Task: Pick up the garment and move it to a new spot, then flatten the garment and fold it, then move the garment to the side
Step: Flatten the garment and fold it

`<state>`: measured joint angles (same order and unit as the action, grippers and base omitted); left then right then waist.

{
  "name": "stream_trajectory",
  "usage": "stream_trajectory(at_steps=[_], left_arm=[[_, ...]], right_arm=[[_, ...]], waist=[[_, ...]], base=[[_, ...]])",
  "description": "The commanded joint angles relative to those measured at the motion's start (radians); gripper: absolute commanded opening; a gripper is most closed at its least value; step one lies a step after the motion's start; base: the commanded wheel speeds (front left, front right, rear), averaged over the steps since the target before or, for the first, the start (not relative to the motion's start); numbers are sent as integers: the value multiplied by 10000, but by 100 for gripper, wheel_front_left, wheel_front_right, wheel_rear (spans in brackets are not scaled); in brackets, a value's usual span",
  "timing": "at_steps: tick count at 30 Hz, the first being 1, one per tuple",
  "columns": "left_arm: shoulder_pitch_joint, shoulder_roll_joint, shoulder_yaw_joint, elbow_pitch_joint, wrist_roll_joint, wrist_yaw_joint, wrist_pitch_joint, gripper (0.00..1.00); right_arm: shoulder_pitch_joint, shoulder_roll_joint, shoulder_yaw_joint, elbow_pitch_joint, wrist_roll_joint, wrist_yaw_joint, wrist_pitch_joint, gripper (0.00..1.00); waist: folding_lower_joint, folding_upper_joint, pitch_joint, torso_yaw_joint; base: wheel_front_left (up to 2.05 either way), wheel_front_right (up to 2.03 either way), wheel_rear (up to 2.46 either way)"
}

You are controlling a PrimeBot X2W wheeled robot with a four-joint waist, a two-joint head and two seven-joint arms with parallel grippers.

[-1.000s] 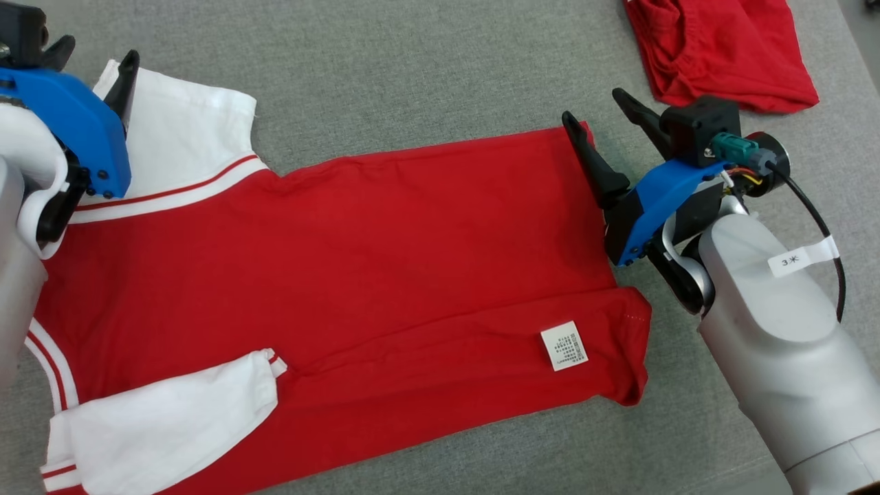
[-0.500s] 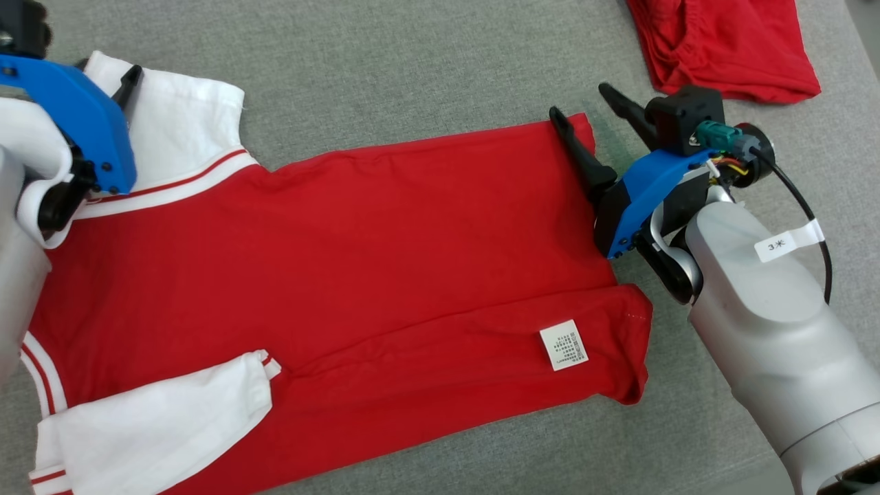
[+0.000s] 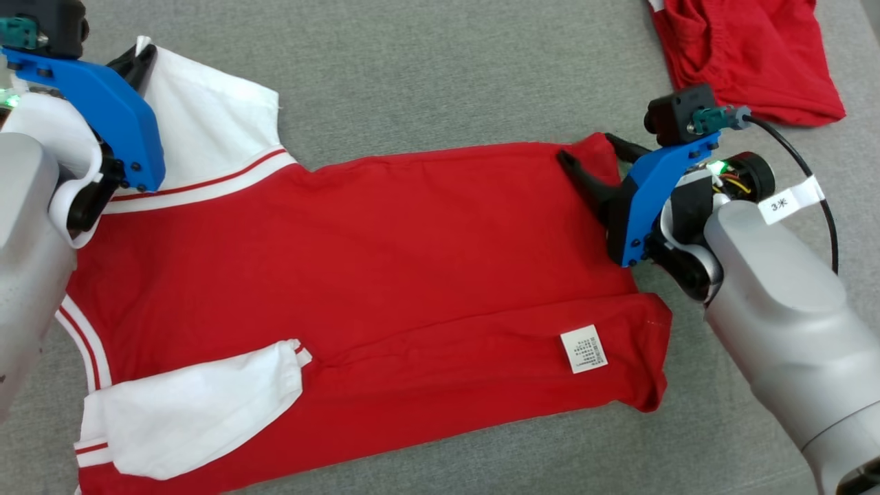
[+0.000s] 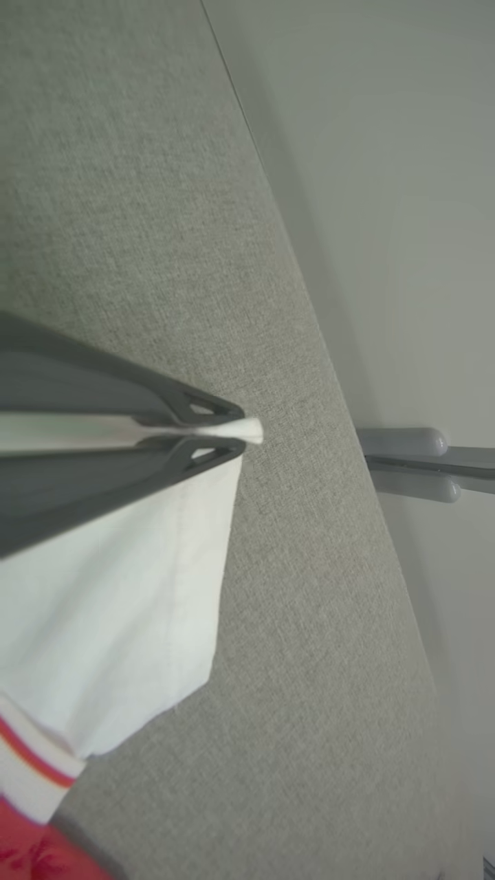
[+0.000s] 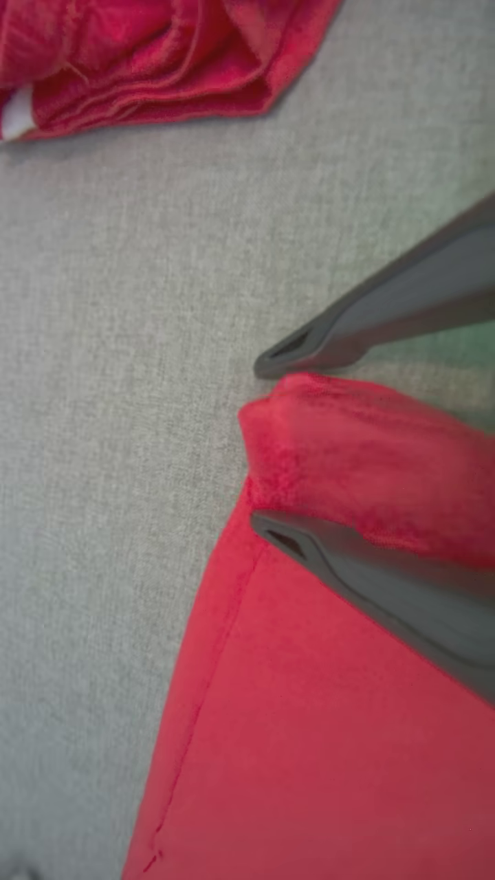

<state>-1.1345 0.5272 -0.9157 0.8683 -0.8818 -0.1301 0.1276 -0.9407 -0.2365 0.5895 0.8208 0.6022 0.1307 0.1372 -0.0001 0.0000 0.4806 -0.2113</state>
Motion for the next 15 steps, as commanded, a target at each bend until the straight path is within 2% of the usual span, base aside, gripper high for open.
stream_trajectory(at_steps=[1, 4, 6, 10, 15], left_arm=[[-225, -58, -97, -6, -70, -3, -123, 0], [-297, -138, -289, 29, -144, -3, -306, 0], [-327, -172, -396, 86, -192, -3, -473, 0], [-485, -222, -493, 307, -309, -4, -849, 0], [-660, -381, -434, 620, -346, -4, -1609, 0]], right_arm=[[-204, -196, 114, 221, 37, 2, 407, 100], [-44, -145, 378, 366, 238, -1, 1060, 100], [-11, -96, 423, 294, 478, 14, 1362, 0], [-242, -327, 476, 244, 367, 5, 1437, 0], [-906, -340, 63, 341, -168, 2, 344, 0]], waist=[[1, 0, 42, 94], [1, 0, 47, 220], [1, 0, 35, 266], [1, 0, -23, 356], [1, 0, -145, 507]], base=[[0, 0, 0], [0, 0, 0], [0, 0, 0], [0, 0, 0], [0, 0, 0]])
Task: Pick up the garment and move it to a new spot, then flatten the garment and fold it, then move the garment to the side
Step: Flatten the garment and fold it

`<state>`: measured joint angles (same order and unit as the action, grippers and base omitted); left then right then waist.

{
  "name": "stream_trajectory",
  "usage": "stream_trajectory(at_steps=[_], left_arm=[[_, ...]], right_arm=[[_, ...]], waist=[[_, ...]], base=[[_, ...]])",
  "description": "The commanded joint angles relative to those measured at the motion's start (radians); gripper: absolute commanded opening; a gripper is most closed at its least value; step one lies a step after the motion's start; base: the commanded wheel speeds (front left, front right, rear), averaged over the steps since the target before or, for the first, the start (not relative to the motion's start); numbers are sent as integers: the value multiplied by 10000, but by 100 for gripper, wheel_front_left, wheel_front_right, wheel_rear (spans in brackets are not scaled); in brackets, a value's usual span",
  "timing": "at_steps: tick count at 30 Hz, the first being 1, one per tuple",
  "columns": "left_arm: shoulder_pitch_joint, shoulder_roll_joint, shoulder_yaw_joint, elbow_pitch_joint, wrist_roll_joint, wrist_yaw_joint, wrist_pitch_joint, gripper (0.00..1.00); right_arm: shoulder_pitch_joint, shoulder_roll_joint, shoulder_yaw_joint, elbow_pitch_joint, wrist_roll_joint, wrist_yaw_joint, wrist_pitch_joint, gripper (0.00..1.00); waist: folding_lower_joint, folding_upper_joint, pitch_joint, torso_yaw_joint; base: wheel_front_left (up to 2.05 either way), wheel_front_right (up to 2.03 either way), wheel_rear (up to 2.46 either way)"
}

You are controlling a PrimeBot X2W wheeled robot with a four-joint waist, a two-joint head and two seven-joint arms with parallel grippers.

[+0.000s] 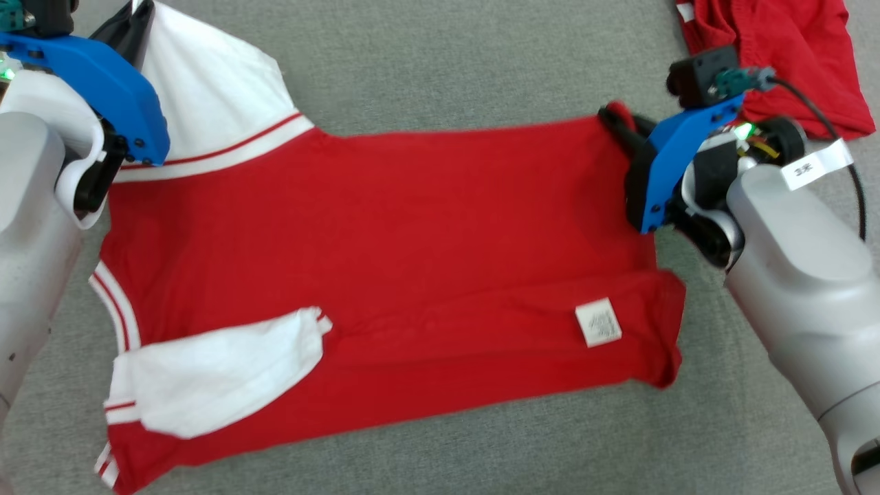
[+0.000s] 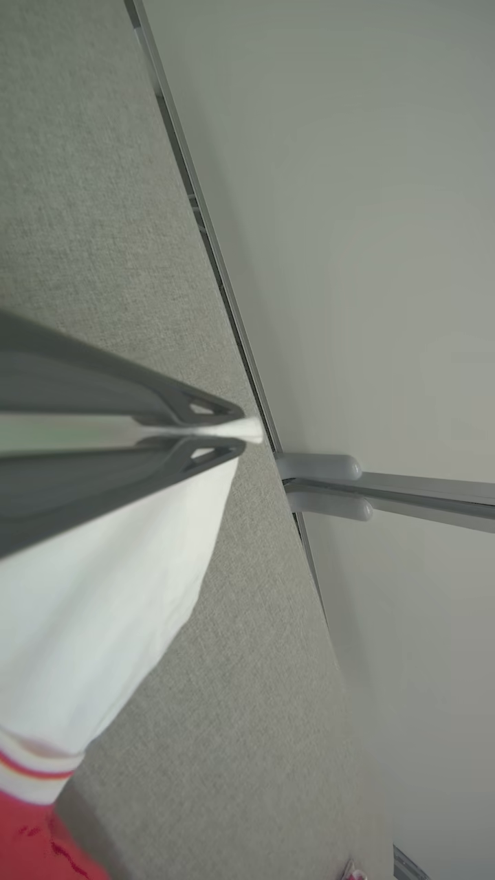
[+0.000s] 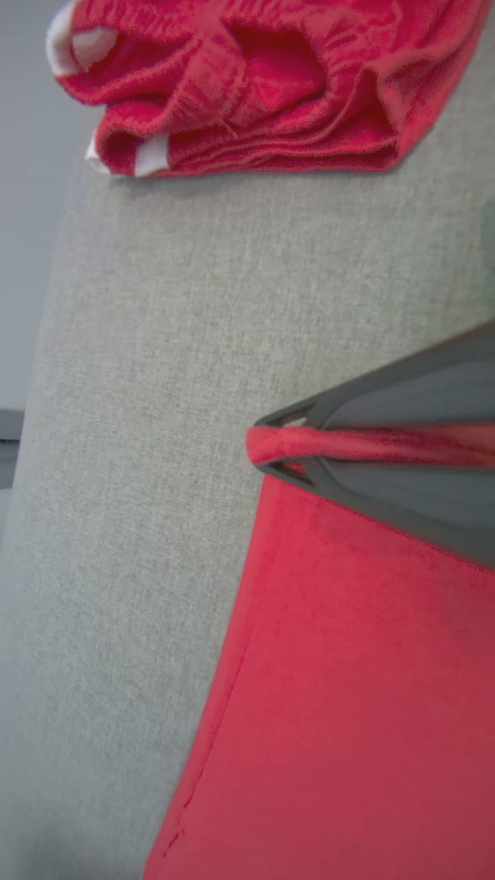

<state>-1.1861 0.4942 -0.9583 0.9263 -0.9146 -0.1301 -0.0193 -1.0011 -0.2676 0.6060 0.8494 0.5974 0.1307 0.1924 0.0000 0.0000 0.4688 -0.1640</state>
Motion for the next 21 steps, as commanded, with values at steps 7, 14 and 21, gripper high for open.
stream_trajectory(at_steps=[7, 14, 21], left_arm=[[-80, -486, -199, -83, -204, -4, -944, 0], [561, -436, -663, -692, -238, -4, -1648, 0], [1881, -40, -677, -1805, -276, 168, -2241, 0]], right_arm=[[-586, 269, -582, 1156, -1137, 2, -1862, 0], [-15, 312, -853, 1922, -1539, 2, -3028, 0], [760, 350, -1174, 2244, -1830, 2, -4222, 0]], waist=[[0, 0, -326, 502], [0, 0, -679, 915], [0, 0, -1099, 1143]], base=[[0, 0, 0], [0, 0, 0], [0, 0, 0]])
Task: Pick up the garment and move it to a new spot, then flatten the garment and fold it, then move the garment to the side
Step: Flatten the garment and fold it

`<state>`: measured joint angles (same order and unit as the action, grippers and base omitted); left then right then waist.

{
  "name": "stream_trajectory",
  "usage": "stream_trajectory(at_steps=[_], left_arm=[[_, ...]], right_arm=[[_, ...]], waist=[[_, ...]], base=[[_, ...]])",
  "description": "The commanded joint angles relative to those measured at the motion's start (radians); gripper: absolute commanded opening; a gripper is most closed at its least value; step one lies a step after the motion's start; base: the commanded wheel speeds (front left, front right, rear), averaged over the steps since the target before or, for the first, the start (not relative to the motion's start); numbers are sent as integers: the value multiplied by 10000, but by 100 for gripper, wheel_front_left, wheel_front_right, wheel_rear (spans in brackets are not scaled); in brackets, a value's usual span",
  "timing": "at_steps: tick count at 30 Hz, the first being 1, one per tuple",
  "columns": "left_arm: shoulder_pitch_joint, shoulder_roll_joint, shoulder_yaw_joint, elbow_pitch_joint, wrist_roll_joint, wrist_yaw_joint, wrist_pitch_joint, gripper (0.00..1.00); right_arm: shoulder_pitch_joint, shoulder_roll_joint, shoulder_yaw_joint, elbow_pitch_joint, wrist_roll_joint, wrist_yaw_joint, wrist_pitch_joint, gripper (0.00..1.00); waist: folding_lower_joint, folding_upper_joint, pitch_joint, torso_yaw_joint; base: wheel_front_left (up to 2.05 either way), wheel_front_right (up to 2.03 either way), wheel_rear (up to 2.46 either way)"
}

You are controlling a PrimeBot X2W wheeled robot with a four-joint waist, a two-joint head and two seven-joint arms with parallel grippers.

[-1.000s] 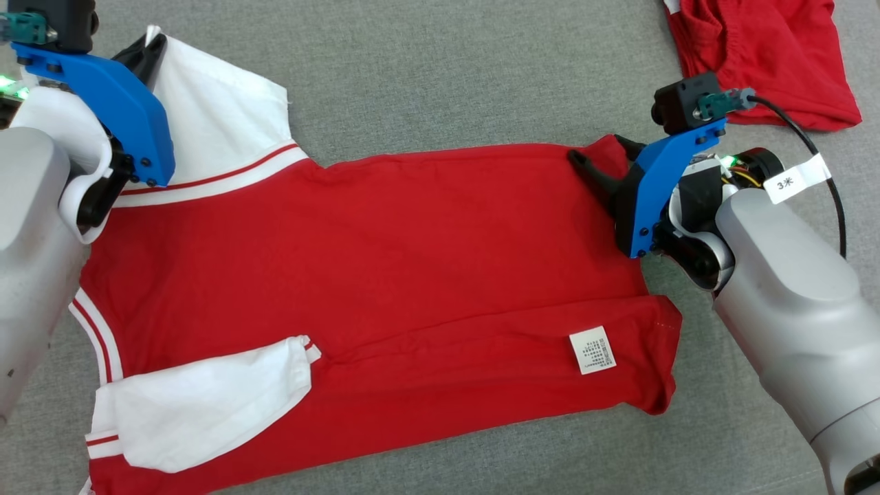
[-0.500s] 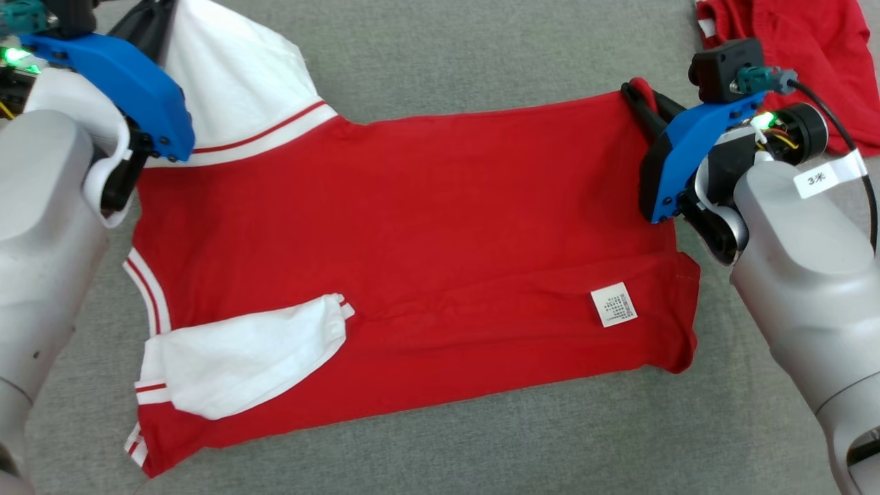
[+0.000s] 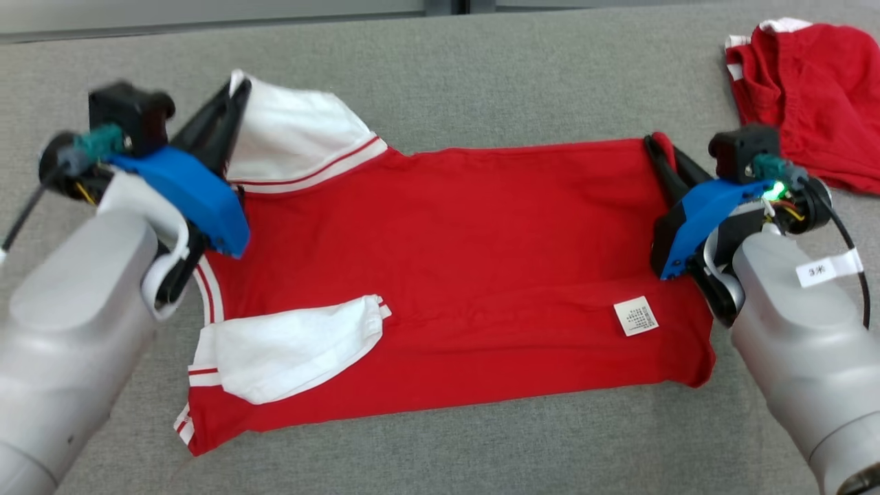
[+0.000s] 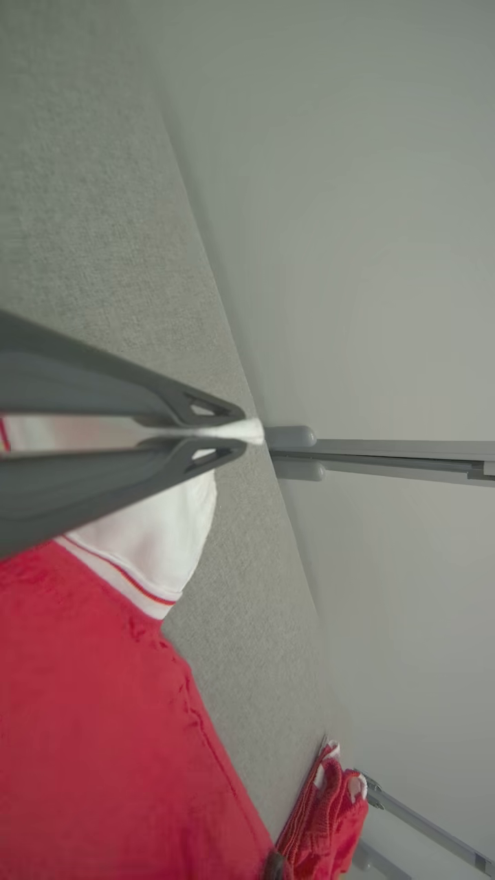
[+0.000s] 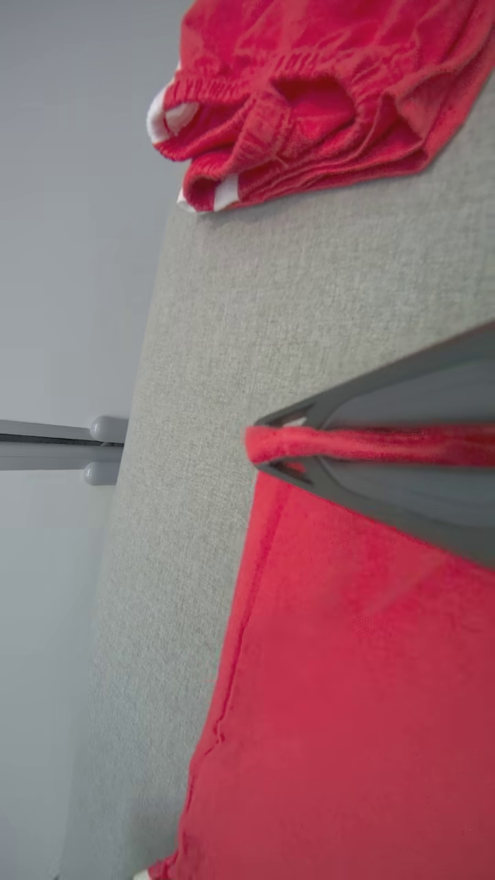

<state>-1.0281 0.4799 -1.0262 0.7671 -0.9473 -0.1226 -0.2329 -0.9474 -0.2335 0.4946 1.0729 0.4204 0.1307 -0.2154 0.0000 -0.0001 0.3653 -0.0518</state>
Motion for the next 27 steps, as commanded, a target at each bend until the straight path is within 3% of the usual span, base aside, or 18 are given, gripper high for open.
stream_trajectory(at_steps=[1, 8, 12, 16, 27], left_arm=[[547, 175, 22, -462, 68, 188, -163, 0], [2270, 772, 274, -2253, 43, 974, -294, 0], [3710, 1161, 618, -3882, -15, 1806, -323, 0], [4846, 1228, 1043, -4874, -41, 2322, -328, 0], [6447, 1036, 1689, -5552, 313, 2677, -331, 0]], right_arm=[[365, 24, -128, -1, -110, 2, -253, 0], [1266, 51, -652, -358, -574, 2, -497, 0], [2380, -145, -1585, -1477, -1178, 2, -501, 0], [3377, -128, -2351, -2429, -1733, 2, -504, 0], [5748, 249, -3595, -4616, -2506, 2, -504, 0]], waist=[[0, 1, -125, 46], [0, 1, -449, 257], [0, 1, -648, 458], [0, 1, -784, 632], [0, 1, -1129, 803]], base=[[0, 0, 0], [0, 0, 0], [0, 0, 0], [0, 0, 0], [0, 0, 0]])
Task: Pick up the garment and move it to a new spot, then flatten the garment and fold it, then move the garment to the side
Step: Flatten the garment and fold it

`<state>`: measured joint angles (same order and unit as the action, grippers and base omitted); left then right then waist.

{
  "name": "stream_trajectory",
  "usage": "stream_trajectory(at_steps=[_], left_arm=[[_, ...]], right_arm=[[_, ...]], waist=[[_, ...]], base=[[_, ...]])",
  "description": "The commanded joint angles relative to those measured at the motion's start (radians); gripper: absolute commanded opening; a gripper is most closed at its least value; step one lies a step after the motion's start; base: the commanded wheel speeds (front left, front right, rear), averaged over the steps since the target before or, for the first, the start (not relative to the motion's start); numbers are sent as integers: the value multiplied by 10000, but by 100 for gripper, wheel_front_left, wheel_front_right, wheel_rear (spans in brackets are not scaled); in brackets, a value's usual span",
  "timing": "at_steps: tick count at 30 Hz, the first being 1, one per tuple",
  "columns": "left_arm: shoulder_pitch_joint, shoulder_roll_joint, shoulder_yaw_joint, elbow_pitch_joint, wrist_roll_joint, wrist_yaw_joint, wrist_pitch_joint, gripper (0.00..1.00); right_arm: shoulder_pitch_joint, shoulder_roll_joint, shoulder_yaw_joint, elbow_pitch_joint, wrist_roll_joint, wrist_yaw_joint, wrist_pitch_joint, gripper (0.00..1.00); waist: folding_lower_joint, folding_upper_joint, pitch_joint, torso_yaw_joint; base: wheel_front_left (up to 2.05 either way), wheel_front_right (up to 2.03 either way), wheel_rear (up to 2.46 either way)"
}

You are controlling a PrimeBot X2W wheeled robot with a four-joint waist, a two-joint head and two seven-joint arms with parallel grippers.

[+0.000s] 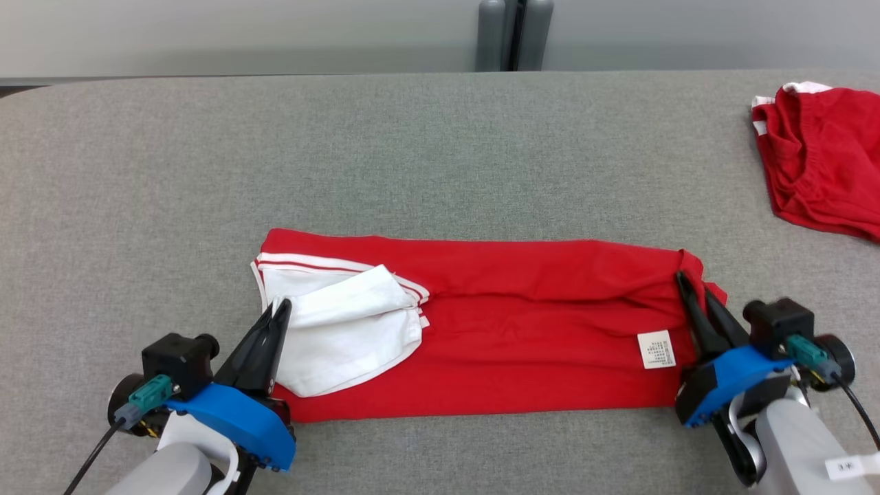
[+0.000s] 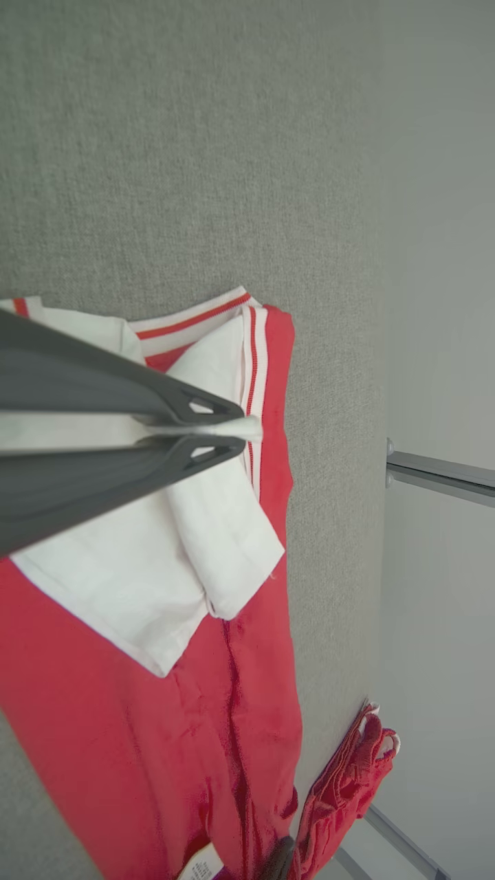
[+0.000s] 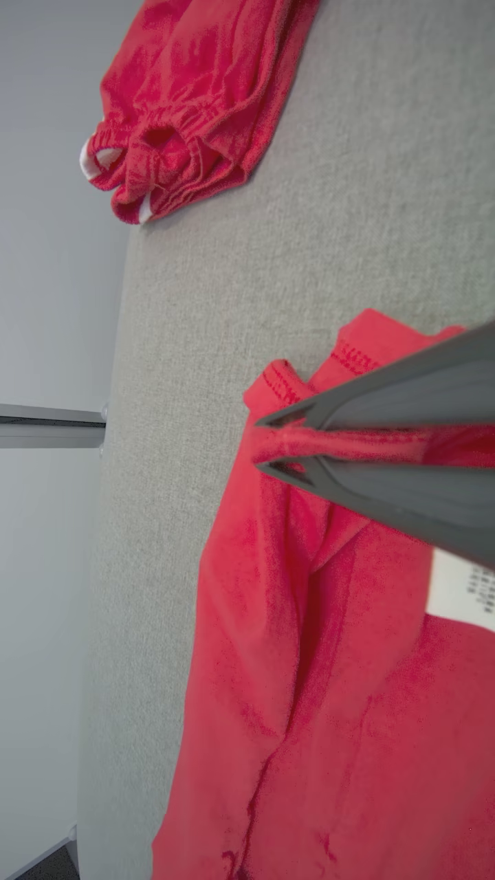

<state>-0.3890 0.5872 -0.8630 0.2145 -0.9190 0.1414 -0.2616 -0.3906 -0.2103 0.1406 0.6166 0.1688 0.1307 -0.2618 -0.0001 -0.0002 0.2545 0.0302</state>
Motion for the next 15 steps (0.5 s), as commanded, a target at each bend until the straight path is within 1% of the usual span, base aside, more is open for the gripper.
stream_trajectory(at_steps=[1, 2, 3, 4, 5, 9, 12, 15], left_arm=[[167, -72, 139, -27, 39, 64, -43, 0], [294, -102, 232, -26, 69, 64, -43, 0], [413, -155, 357, -26, 76, 77, -43, 0], [508, -202, 496, -59, 127, 77, -44, 36], [622, -245, 629, -79, 210, 73, -44, 100], [1031, -586, 1471, -350, 802, 55, -44, 100], [1464, -964, 2667, -760, 1587, 154, -44, 100], [1923, -1491, 4173, -1275, 2629, 281, -44, 100]], right_arm=[[359, 34, -154, -176, 3, 2, -40, 0], [520, 43, -234, -304, -17, 2, -40, 0], [646, 59, -350, -423, -27, 2, -40, 37], [769, 100, -420, -574, 10, 2, -42, 100], [917, 124, -483, -703, 34, 2, -42, 100], [1285, 113, -699, -1327, 226, 2, -39, 100], [1386, 77, -964, -1861, 325, 2, -38, 100], [1256, 80, -1202, -2063, 424, 2, -36, 100]], waist=[[1, 2, -58, -22], [1, 2, -93, -26], [1, 2, -135, -35], [1, 2, -175, -39], [1, 2, -214, -45], [1, 2, -370, -70], [1, 2, -434, -63], [1, 2, -425, -42]], base=[[0, 0, 0], [0, 0, 0], [0, 0, 0], [0, 0, 0], [0, 0, 0], [0, 0, 0], [0, 0, 0], [0, 0, 0]])
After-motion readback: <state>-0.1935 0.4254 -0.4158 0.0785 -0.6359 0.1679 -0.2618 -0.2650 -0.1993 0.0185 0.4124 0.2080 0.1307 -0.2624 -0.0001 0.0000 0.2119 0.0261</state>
